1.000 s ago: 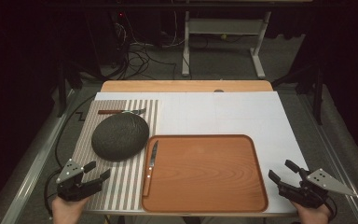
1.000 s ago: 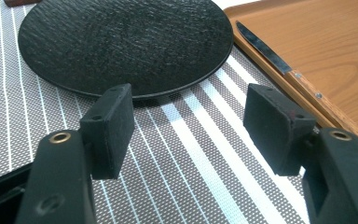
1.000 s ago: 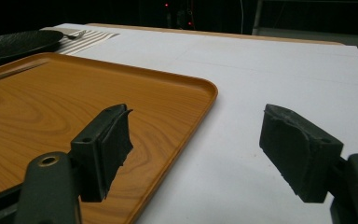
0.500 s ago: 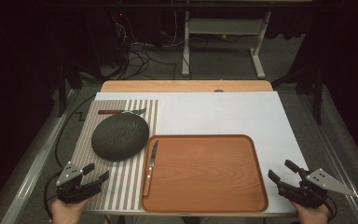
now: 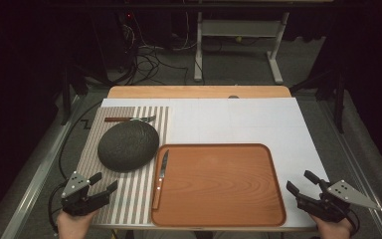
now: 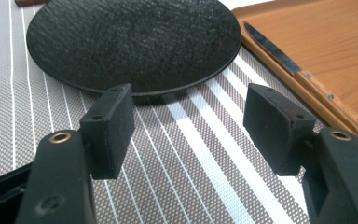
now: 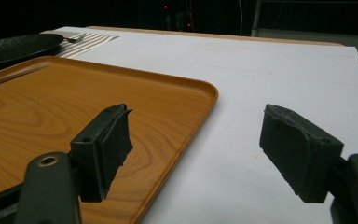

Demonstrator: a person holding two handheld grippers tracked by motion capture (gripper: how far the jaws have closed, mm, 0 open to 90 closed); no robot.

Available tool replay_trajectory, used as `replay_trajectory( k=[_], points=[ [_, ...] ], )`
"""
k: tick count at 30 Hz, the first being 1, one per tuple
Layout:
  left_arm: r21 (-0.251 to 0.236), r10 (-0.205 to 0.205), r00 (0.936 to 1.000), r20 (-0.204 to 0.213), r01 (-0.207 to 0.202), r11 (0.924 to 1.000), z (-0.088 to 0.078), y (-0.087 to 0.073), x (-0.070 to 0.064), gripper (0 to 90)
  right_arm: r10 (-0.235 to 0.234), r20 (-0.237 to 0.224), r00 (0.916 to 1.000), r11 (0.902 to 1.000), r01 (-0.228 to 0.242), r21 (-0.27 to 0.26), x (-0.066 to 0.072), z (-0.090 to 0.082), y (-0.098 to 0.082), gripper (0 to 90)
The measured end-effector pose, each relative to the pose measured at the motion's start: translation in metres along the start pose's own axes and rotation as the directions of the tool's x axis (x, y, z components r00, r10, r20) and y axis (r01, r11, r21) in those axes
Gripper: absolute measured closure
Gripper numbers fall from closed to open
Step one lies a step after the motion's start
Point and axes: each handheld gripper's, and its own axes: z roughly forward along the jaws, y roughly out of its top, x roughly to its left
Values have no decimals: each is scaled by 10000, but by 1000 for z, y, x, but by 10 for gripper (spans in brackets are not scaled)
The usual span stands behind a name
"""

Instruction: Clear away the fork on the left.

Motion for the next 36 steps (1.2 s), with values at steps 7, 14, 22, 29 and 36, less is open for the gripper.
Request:
replay_trajectory(
  k=[7,14,22,29,36],
  points=[
    [-65,93,9999,-77,-94,9999,0,1,-4,314,-33,0,10000,10000,33,-45,0,-1,0,244],
    [-228,83,9999,-71,-85,9997,0,6,-5,315,0,-13,10000,10000,0,-50,0,-1,0,244],
    [-453,216,9998,-39,-218,9987,0,17,-7,314,153,-28,9999,9998,-153,-127,-1,-2,0,244],
    [-551,313,9995,19,-312,9980,2,26,-7,315,218,-11,9998,9995,-219,-207,-1,-4,-1,244],
    [-560,253,9997,52,-250,9981,7,32,-3,315,222,-48,9997,9996,-223,-149,-1,-3,-1,244]
  ],
)
